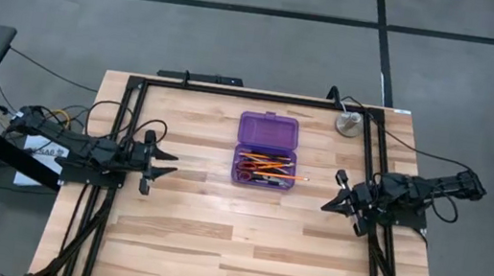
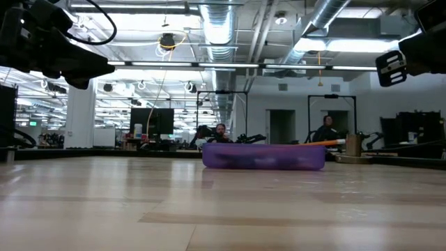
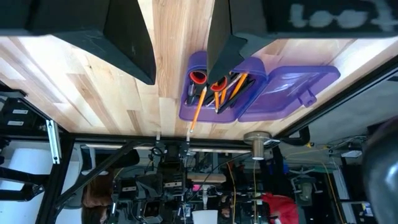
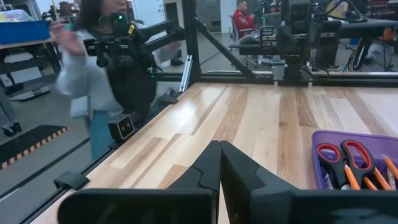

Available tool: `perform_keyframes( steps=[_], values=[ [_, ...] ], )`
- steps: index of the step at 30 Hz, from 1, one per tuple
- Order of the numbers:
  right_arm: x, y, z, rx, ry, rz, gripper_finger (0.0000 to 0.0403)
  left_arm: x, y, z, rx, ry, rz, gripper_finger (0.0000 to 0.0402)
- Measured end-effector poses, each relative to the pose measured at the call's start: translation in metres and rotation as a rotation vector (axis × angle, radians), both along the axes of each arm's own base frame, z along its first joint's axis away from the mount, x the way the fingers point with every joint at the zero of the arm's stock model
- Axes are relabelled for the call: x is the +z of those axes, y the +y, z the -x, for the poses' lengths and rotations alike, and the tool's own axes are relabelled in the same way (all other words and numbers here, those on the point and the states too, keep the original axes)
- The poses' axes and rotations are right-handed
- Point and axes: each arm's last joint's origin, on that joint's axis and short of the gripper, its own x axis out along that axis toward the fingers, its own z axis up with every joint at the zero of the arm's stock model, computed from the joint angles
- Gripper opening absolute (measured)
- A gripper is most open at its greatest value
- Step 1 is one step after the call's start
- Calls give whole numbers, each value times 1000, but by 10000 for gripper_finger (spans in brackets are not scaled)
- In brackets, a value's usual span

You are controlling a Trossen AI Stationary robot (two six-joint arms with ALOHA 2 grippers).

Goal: Pick & place school supplies into a supply box
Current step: Return to Home Position

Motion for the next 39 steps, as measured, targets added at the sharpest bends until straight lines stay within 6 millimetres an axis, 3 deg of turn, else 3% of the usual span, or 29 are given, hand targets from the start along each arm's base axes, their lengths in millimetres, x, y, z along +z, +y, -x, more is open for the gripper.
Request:
perform_keyframes(
  steps=[39],
  values=[
    [0, 0, 0, 1, 1, 0, 0, 0, 0, 0, -1, 3, -10, 132]
  ],
)
